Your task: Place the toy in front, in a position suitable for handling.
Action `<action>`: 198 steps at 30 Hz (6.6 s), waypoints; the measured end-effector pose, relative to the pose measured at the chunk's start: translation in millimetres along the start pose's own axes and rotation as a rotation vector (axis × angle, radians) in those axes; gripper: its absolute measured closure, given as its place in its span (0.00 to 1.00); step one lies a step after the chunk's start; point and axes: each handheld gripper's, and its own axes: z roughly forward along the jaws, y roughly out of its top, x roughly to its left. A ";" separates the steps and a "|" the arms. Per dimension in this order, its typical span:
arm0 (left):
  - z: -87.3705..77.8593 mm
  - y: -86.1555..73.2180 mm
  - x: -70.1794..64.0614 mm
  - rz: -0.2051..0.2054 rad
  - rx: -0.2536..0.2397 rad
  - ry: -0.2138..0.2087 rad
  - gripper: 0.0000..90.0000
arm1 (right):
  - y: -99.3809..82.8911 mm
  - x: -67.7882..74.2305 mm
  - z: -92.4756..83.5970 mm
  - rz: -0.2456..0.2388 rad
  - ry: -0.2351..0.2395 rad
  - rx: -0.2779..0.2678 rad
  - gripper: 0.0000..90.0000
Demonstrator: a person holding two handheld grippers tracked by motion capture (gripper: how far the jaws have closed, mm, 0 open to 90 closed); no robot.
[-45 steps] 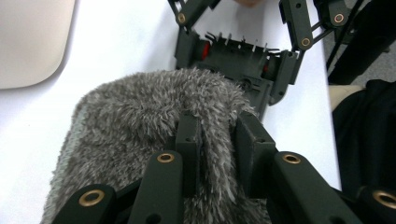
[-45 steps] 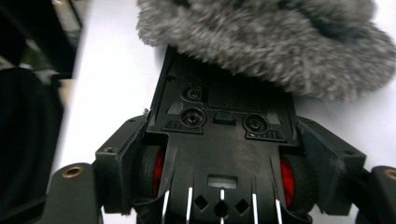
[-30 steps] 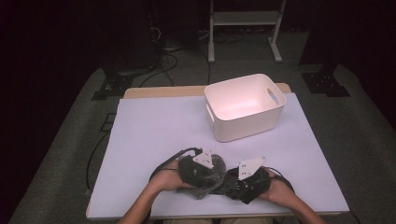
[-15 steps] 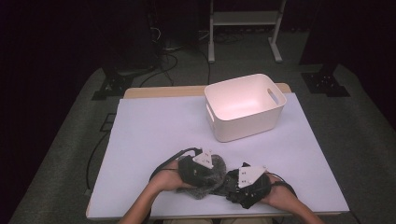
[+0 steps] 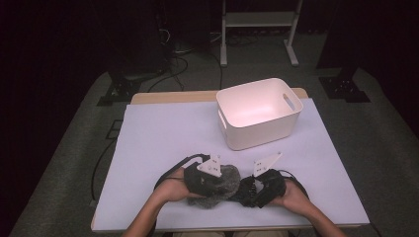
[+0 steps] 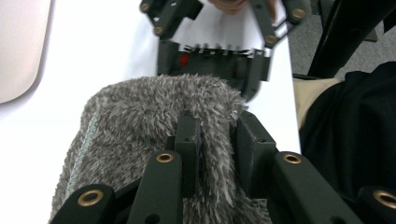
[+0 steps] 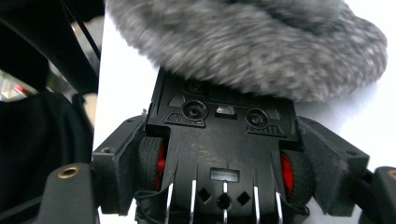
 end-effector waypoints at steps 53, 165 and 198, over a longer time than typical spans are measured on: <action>12.9 -0.6 -2.4 0.017 0.034 0.034 0.80 | -6.1 29.6 -3.6 -0.263 -0.278 0.042 0.24; 7.1 8.3 28.8 -0.023 -0.006 0.172 0.83 | 12.6 -6.3 -13.5 -0.078 -0.137 0.001 0.34; 25.6 -7.9 36.6 -0.106 0.054 0.161 0.85 | 9.5 -2.2 9.7 -0.247 -0.193 0.082 0.26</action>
